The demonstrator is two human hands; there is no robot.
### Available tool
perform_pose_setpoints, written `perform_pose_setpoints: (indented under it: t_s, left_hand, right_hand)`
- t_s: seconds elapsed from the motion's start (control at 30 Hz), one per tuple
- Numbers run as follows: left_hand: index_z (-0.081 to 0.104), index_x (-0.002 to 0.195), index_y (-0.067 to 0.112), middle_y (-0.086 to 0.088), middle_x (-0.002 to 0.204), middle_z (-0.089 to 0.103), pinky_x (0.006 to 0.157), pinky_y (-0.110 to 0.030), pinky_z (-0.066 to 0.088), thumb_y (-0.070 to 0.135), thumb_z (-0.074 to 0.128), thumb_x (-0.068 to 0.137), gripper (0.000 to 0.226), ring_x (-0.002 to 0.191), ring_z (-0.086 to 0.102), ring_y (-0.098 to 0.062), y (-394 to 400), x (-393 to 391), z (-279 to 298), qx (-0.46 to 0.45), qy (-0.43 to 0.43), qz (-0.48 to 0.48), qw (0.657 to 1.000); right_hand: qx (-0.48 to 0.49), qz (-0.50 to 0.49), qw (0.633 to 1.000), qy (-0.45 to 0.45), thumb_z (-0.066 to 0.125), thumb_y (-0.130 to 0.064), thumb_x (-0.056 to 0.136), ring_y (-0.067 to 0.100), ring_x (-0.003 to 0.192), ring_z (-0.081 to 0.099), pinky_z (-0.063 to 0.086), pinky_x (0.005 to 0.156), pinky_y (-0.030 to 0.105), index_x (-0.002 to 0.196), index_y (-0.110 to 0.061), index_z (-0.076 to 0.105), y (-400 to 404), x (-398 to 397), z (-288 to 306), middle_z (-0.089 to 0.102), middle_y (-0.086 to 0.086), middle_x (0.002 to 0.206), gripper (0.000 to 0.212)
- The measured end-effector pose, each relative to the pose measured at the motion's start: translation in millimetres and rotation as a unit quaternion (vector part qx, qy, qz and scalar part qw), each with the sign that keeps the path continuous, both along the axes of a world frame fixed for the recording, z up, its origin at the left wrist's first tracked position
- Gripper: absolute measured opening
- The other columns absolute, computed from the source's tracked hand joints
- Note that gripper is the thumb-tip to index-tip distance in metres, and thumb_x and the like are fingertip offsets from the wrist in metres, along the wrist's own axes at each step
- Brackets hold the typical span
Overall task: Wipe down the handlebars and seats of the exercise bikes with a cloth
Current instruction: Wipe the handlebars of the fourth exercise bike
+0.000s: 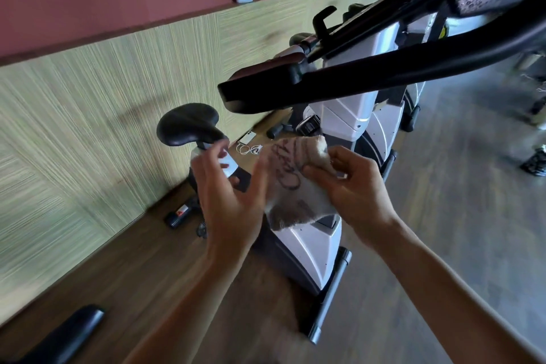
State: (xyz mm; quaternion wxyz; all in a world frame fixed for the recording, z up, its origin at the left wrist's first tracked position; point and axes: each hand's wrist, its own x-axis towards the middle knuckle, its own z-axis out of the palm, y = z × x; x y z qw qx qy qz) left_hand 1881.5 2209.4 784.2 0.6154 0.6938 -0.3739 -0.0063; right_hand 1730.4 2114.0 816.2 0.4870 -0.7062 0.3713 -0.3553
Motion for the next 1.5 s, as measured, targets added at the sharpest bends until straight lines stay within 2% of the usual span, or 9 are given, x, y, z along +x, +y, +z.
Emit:
perform_pose_setpoints:
  t_s: [0.13,0.33,0.43,0.57,0.67,0.77,1.0,1.17,1.5]
  left_hand:
    - [0.038,0.153,0.001,-0.014,0.156,0.039,0.118,-0.044,0.036,0.050,0.084,0.076,0.102,0.147,0.037,-0.027,5,-17,0,0.040,-0.291,-0.134,0.946]
    - [0.040,0.147,0.001,-0.011,0.137,0.053,0.104,-0.027,0.046,0.052,0.085,0.070,0.102,0.125,0.052,-0.022,-9,-30,25,0.013,-0.253,-0.146,0.956]
    - [0.053,0.133,0.001,-0.011,0.119,0.061,0.094,-0.016,0.043,0.043,0.081,0.076,0.076,0.108,0.058,-0.021,-19,-31,49,-0.056,-0.262,-0.137,0.954]
    - [0.062,0.122,0.001,-0.009,0.111,0.065,0.088,-0.033,0.055,0.034,0.078,0.076,0.059,0.100,0.063,-0.022,-34,-26,95,-0.126,-0.296,-0.163,0.933]
    - [0.058,0.126,0.010,-0.004,0.114,0.064,0.085,-0.031,0.052,0.043,0.082,0.073,0.067,0.103,0.062,-0.022,-54,-28,144,-0.087,-0.305,-0.203,0.926]
    - [0.044,0.132,0.019,-0.003,0.117,0.064,0.084,-0.032,0.042,0.066,0.081,0.071,0.086,0.107,0.061,-0.025,-97,-35,184,-0.021,-0.323,-0.244,0.914]
    - [0.055,0.127,0.011,-0.014,0.125,0.064,0.089,-0.045,0.052,0.087,0.057,0.077,0.091,0.118,0.062,-0.034,-163,-62,199,-0.014,-0.442,-0.348,0.827]
    - [0.062,0.120,0.007,-0.016,0.118,0.066,0.083,-0.038,0.050,0.068,0.035,0.102,0.069,0.111,0.065,-0.033,-162,-56,202,-0.023,-0.471,-0.402,0.785]
    - [0.060,0.116,0.004,-0.014,0.103,0.068,0.066,-0.034,0.045,0.065,0.035,0.103,0.067,0.092,0.068,-0.029,-146,-39,176,0.009,-0.583,-0.299,0.756]
  right_hand:
    - [-0.062,0.047,0.997,0.024,0.080,-0.026,0.088,0.018,0.086,0.073,0.062,0.076,0.047,0.097,-0.019,0.077,11,0,20,0.076,-0.002,0.090,0.011]
    - [-0.061,0.138,0.988,0.022,0.075,-0.027,0.089,0.040,0.077,0.065,0.054,0.065,0.049,0.093,-0.002,0.073,14,-19,57,0.067,0.021,0.082,0.026]
    - [-0.084,0.161,0.983,0.034,0.069,-0.027,0.090,0.008,0.071,0.064,0.048,0.064,0.021,0.092,-0.009,0.076,25,-37,90,0.068,-0.003,0.074,0.019]
    - [-0.207,-0.020,0.977,0.043,0.070,-0.063,0.086,0.010,0.088,0.073,0.057,0.074,0.022,0.096,-0.024,0.080,-3,-71,133,0.078,-0.002,0.095,0.042]
    - [-0.331,-0.204,0.921,0.013,0.065,-0.036,0.101,0.021,0.092,0.072,0.060,0.080,0.035,0.104,-0.006,0.075,-26,-95,154,0.075,0.011,0.099,0.031]
    - [-0.463,-0.313,0.828,0.040,0.057,-0.019,0.104,0.010,0.093,0.064,0.051,0.080,0.025,0.104,-0.008,0.071,-20,-90,179,0.070,0.010,0.103,0.018]
    - [-0.577,-0.354,0.653,0.340,0.049,-0.006,0.092,0.028,0.126,0.051,0.034,0.108,0.039,0.119,-0.008,0.071,-45,-75,207,0.057,0.005,0.135,0.035]
    - [-0.512,-0.340,0.651,0.445,0.041,-0.010,0.099,0.033,0.146,0.040,0.022,0.118,0.066,0.132,-0.006,0.065,-40,-80,219,0.060,0.010,0.143,0.041]
    - [-0.477,-0.309,0.617,0.545,0.041,-0.013,0.100,0.031,0.155,0.022,0.010,0.124,0.054,0.149,-0.003,0.047,-19,-78,212,0.041,0.013,0.159,0.050]
